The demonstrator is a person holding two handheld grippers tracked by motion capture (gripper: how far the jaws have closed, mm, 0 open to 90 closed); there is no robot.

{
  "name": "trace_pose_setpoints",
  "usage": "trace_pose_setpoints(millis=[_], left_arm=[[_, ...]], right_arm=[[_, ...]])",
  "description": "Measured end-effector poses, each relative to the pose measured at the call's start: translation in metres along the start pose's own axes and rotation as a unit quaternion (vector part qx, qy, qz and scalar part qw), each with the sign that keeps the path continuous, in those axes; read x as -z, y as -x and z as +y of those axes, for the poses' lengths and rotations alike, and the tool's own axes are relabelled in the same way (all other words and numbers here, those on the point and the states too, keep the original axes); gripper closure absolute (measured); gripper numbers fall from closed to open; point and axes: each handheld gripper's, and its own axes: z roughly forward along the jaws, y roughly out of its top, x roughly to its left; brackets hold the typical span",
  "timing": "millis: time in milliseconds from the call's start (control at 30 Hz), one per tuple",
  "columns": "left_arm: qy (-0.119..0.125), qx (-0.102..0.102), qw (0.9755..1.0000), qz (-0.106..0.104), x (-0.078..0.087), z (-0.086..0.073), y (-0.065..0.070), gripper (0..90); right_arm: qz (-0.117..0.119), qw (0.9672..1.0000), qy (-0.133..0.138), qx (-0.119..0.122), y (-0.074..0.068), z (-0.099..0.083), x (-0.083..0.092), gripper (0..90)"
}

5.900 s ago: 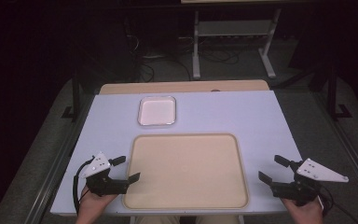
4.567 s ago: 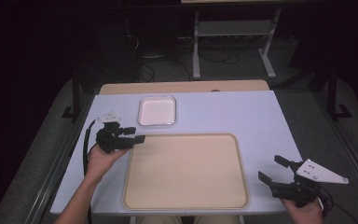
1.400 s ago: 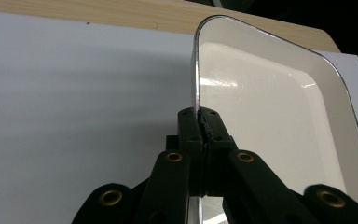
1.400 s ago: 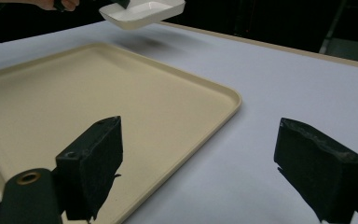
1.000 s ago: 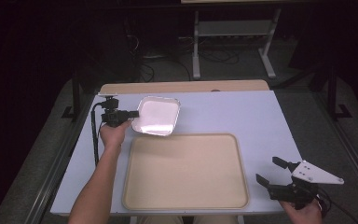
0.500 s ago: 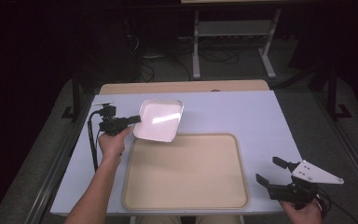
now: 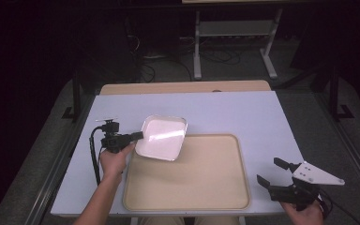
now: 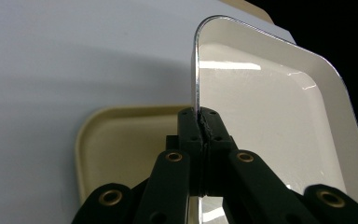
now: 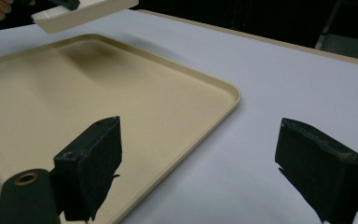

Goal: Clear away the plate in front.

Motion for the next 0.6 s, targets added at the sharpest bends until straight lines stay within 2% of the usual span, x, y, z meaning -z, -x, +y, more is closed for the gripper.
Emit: trace_pose_setpoints(millis=[67, 167, 200, 300, 467, 533, 600], left_arm=[[-0.002, -0.001, 1.0000, -0.001, -0.001, -0.004, 0.002, 89.1], [-0.015, -0.005, 0.9999, 0.005, -0.005, -0.013, 0.009, 89.1], [-0.026, -0.009, 0.9996, 0.008, -0.010, -0.021, 0.012, 89.1], [-0.033, -0.012, 0.9993, 0.011, -0.014, -0.028, 0.016, 89.1], [-0.038, 0.004, 0.9992, 0.013, -0.024, -0.043, 0.022, 89.1], [-0.041, -0.001, 0.9987, 0.030, -0.026, -0.048, 0.025, 89.1], [-0.030, 0.000, 0.9984, 0.048, -0.026, -0.054, 0.027, 89.1]], right_arm=[[-0.001, 1.0000, 0.000, 0.001, 0.000, 0.000, 0.000, 13.6], [-0.002, 1.0000, -0.002, 0.003, -0.001, 0.000, 0.000, 13.6], [-0.002, 1.0000, -0.003, 0.004, -0.001, 0.000, 0.000, 13.6], [-0.003, 1.0000, -0.005, 0.005, -0.001, 0.000, -0.001, 13.6], [-0.003, 0.9999, -0.006, 0.011, -0.003, 0.001, 0.000, 13.7], [-0.002, 0.9999, -0.007, 0.013, -0.003, 0.001, -0.001, 13.7], [-0.002, 0.9999, -0.007, 0.014, -0.003, 0.001, -0.001, 13.8]])
